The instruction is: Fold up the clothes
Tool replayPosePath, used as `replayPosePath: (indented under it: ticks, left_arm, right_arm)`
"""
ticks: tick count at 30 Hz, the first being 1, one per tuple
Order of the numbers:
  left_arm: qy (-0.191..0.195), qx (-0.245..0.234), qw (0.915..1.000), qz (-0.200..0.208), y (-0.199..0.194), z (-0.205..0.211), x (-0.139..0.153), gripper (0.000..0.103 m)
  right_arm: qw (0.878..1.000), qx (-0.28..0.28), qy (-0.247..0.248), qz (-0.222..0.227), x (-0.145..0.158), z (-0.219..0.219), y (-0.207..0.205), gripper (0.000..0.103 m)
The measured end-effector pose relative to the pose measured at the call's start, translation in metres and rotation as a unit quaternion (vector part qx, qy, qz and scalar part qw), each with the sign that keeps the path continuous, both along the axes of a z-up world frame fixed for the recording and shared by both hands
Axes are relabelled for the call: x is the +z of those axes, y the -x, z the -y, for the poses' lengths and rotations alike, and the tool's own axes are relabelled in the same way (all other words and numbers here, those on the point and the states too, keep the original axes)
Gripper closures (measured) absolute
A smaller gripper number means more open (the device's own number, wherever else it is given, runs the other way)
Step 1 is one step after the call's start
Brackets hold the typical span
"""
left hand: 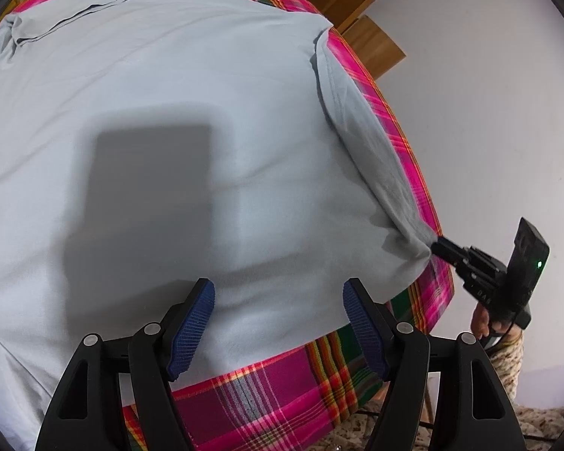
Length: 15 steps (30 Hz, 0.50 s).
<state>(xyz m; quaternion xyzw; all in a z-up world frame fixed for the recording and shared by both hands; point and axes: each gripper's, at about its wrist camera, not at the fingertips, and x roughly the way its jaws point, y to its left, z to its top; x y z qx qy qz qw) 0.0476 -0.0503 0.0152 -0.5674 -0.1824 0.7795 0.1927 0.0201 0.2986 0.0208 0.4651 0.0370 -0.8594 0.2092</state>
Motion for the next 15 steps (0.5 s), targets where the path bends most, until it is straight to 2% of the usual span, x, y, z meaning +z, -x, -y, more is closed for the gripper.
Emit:
replayPosePath:
  ticks: [5,7,9,15]
  left_arm:
    - [-0.008,0.001,1.0,-0.006,0.009,-0.001,0.003,0.03]
    - [-0.01,0.002,0.9999,-0.011,0.013,-0.002,0.005,0.03]
    - [-0.004,0.01,0.9998,-0.018,0.022,-0.002,0.007,0.03]
    - [0.004,0.03,0.9989,-0.035,0.045,0.0,0.012,0.03]
  right_arm:
    - [0.999,-0.009,0.024,-0.025,0.013,-0.009,0.029,0.089]
    - [0.999,-0.022,0.001,-0.039,0.013,-0.009,0.049,0.088]
    - [0.999,-0.03,-0.01,-0.045,0.012,-0.008,0.075,0.088]
    - [0.999,-0.027,0.011,-0.043,0.009,0.002,0.161,0.087]
